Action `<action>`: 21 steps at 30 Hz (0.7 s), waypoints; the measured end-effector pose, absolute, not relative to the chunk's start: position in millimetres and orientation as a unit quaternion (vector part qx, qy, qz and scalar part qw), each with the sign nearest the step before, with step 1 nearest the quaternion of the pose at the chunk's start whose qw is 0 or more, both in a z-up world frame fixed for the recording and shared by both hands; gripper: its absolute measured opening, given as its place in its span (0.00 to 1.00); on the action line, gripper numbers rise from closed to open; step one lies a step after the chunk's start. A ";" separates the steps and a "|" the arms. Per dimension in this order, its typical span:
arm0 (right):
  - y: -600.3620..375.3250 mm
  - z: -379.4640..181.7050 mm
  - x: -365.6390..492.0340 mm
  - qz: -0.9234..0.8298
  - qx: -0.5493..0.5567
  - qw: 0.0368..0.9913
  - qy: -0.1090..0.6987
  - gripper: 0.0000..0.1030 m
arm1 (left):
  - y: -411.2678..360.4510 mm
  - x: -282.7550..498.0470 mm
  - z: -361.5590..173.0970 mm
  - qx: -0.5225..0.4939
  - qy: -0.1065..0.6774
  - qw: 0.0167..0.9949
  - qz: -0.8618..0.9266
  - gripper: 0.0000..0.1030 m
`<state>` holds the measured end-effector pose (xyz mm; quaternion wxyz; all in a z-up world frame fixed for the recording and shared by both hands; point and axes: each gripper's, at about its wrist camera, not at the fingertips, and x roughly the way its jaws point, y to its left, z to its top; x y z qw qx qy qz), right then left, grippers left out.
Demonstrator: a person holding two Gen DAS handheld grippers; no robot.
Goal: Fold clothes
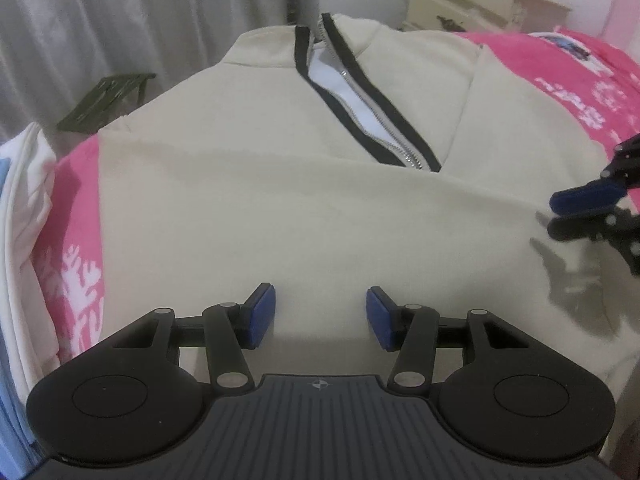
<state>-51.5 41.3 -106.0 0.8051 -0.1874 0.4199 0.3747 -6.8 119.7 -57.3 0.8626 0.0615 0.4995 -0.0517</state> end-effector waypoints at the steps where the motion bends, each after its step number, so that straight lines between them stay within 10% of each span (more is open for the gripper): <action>1: 45.5 -113.7 -49.7 0.372 -0.194 0.804 0.422 0.15 | 119.0 -6.9 -57.3 0.063 0.501 0.862 -0.049 0.50; 21: 69.2 -99.7 -60.3 0.437 -0.219 0.769 0.412 0.15 | 115.7 -1.1 -56.0 0.063 0.529 0.846 -0.025 0.53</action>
